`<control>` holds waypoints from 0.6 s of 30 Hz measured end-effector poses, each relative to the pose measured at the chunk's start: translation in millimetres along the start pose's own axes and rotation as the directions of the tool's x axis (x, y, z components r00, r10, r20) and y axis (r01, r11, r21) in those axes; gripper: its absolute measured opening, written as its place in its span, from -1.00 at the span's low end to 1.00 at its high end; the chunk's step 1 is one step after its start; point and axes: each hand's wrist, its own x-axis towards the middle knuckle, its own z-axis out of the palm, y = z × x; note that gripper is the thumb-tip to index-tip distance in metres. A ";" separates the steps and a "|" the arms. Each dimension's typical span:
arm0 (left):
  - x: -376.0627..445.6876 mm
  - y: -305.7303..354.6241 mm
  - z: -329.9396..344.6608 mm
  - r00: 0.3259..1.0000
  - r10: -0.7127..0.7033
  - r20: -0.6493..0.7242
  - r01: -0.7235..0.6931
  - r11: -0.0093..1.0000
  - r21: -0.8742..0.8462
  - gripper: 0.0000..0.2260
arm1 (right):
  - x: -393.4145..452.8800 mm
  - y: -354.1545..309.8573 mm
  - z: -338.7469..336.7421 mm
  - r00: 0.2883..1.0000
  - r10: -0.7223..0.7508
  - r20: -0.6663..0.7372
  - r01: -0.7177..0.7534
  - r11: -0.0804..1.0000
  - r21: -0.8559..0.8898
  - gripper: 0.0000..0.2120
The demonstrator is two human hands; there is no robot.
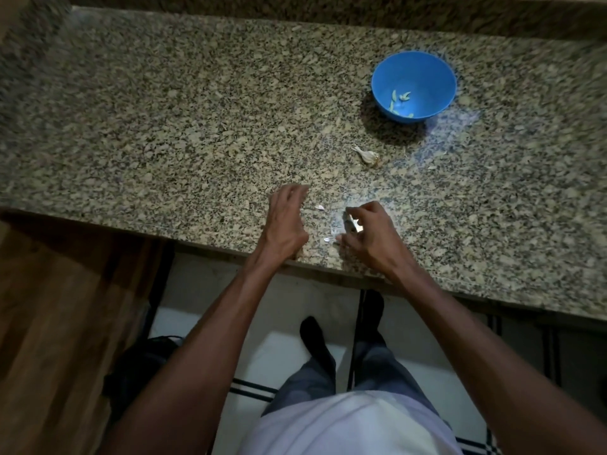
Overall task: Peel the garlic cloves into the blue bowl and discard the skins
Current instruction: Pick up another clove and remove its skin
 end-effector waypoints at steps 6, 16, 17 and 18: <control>3.8 -2.4 11.5 0.947 0.233 0.223 -0.264 0.957 0.123 -0.62 | -7.6 -21.6 29.6 0.983 -0.171 0.062 0.178 0.973 -0.147 -0.68; -13.6 -9.8 18.7 0.971 0.236 0.044 -0.239 0.949 0.205 -0.88 | -10.6 -23.6 29.3 0.973 -0.229 -0.010 0.224 0.960 -0.168 -0.83; -15.3 -8.8 18.9 0.973 0.227 0.034 -0.229 0.953 0.198 -0.88 | -11.4 -22.7 28.7 0.973 -0.230 0.006 0.228 0.960 -0.161 -0.87; -17.1 -7.4 19.0 0.975 0.222 0.026 -0.223 0.958 0.183 -0.90 | -12.3 -20.0 28.5 0.970 -0.243 0.025 0.244 0.953 -0.182 -0.95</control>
